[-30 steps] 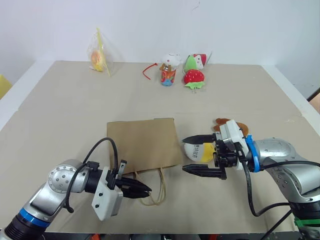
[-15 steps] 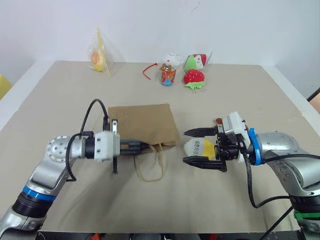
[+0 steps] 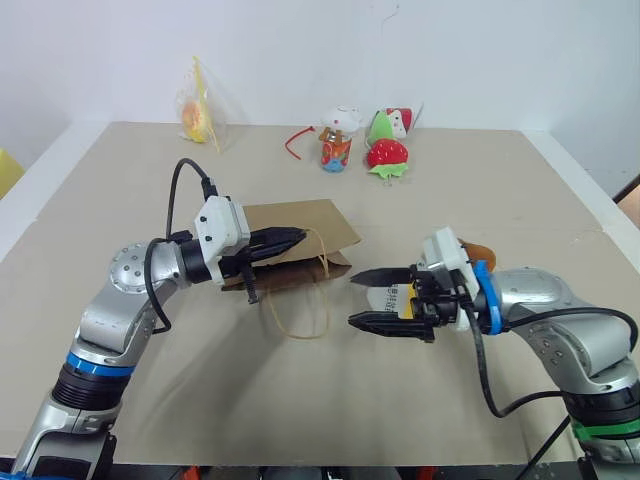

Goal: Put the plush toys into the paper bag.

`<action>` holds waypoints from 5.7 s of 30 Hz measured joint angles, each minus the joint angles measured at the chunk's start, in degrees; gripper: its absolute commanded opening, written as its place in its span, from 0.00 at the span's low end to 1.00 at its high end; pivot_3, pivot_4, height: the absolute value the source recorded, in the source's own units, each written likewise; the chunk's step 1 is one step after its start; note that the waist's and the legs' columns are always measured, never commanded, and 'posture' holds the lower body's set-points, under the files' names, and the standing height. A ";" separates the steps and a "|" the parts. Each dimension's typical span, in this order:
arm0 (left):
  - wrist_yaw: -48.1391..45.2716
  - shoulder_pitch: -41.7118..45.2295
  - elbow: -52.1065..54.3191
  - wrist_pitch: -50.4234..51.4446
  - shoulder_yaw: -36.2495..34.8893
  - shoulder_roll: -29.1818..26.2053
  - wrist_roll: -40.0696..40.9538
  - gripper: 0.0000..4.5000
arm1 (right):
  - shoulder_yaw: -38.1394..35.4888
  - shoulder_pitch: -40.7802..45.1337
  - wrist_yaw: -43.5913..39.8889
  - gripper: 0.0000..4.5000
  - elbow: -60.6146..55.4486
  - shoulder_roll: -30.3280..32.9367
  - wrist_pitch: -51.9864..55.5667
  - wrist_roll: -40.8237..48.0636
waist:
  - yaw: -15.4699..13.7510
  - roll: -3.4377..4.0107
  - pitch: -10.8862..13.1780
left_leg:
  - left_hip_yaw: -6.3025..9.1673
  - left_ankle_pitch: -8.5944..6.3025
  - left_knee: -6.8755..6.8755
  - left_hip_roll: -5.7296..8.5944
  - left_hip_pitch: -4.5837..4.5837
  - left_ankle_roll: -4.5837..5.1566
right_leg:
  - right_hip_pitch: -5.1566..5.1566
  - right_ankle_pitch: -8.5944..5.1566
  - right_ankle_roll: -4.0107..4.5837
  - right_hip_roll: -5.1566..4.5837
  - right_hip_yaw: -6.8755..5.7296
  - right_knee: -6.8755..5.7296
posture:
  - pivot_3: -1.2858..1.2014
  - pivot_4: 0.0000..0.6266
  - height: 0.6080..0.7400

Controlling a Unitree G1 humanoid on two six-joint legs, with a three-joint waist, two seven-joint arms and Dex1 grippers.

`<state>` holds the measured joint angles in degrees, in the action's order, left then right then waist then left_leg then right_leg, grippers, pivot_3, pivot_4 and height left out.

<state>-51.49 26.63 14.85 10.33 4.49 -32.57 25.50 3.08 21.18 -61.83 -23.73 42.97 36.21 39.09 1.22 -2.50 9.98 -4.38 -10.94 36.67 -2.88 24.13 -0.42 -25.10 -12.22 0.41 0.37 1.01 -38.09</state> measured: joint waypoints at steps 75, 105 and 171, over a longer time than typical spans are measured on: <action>19.87 5.03 12.17 6.48 -7.22 7.34 -0.18 0.00 | 19.95 11.12 24.75 0.00 25.21 -28.90 -6.07 -36.18 | 0.12 -0.03 -0.02 | -0.02 0.04 0.01 -0.12 0.05 -0.05 | -0.08 0.10 0.08 0.22 0.06 -0.03 | 0.52 0.24 1.00; 28.32 7.84 10.00 10.16 -9.18 9.05 0.55 0.00 | 19.96 11.10 23.36 0.00 25.55 -28.99 -7.11 -37.23 | 0.12 -0.04 -0.02 | -0.04 0.04 -0.01 -0.10 0.06 -0.06 | -0.09 0.10 0.09 0.20 0.07 -0.02 | 0.52 0.24 1.00; 19.78 -1.82 11.09 4.82 -4.27 7.67 -4.84 0.00 | -2.73 14.20 3.50 0.02 3.22 -1.56 11.11 -3.66 | 0.01 -0.03 0.01 | 0.04 0.03 -0.11 -0.12 0.05 -0.08 | -0.08 0.00 0.19 0.16 0.03 0.02 | 0.52 0.24 1.00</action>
<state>-31.71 24.81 25.93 15.15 0.22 -24.90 20.66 0.35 35.38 -58.33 -20.51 41.41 47.32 35.44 1.23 -2.53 9.99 -4.34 -10.91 36.57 -2.99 24.18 -0.50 -25.18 -12.22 0.60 0.53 1.04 -38.06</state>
